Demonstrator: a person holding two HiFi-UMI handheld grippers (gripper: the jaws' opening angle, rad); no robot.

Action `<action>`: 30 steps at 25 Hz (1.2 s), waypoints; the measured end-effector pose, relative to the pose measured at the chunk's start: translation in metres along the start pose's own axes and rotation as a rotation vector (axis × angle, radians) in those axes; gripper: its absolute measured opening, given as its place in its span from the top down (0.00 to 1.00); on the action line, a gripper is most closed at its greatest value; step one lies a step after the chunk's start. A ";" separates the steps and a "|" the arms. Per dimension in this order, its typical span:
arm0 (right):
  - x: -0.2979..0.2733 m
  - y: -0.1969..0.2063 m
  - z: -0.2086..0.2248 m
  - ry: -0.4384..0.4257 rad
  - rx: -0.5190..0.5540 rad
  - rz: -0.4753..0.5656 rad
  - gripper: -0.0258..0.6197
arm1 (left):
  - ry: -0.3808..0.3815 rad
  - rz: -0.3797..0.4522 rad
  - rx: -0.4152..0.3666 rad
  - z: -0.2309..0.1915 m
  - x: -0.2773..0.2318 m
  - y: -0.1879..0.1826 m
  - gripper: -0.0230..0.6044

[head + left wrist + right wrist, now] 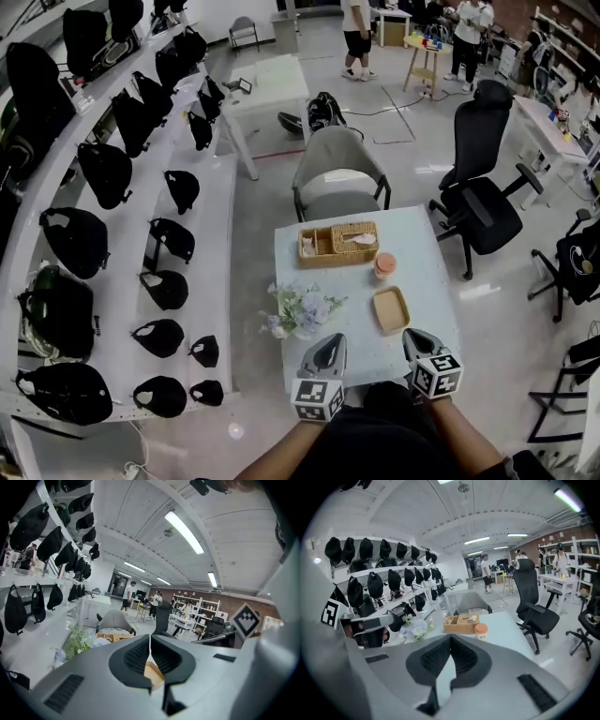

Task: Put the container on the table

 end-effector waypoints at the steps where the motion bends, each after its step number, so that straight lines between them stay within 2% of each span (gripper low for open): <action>1: 0.004 -0.003 -0.003 0.007 -0.009 0.023 0.96 | 0.008 -0.003 -0.010 0.001 0.001 -0.004 0.94; 4: 0.018 -0.018 -0.011 0.032 -0.007 0.104 0.96 | 0.019 0.012 -0.032 0.000 0.007 -0.015 0.94; 8: 0.034 -0.037 -0.016 0.055 0.037 0.197 0.96 | -0.012 0.037 -0.055 -0.009 0.018 -0.025 0.94; 11: 0.040 -0.044 -0.015 0.074 0.079 0.237 0.96 | -0.043 0.055 -0.116 -0.014 0.026 -0.036 0.94; 13: 0.041 -0.047 -0.012 0.087 0.084 0.249 0.96 | -0.045 0.077 -0.133 -0.016 0.030 -0.043 0.94; 17: 0.043 -0.053 -0.010 0.109 0.068 0.261 0.96 | -0.064 0.114 -0.103 -0.023 0.038 -0.048 0.94; 25: 0.043 -0.055 -0.017 0.134 0.121 0.272 0.96 | -0.078 0.101 -0.088 -0.033 0.044 -0.044 0.94; 30: 0.041 -0.056 -0.021 0.141 0.090 0.276 0.96 | -0.087 0.102 -0.080 -0.039 0.046 -0.043 0.94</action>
Point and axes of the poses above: the fingertips, and each gripper's own axes: x backward along the fingers, z to its right, y out of its underside, the point moved 8 cm from there along x, backward along the fingers, and after that the axes turned 8 degrees about y, right-handed, at the moved point
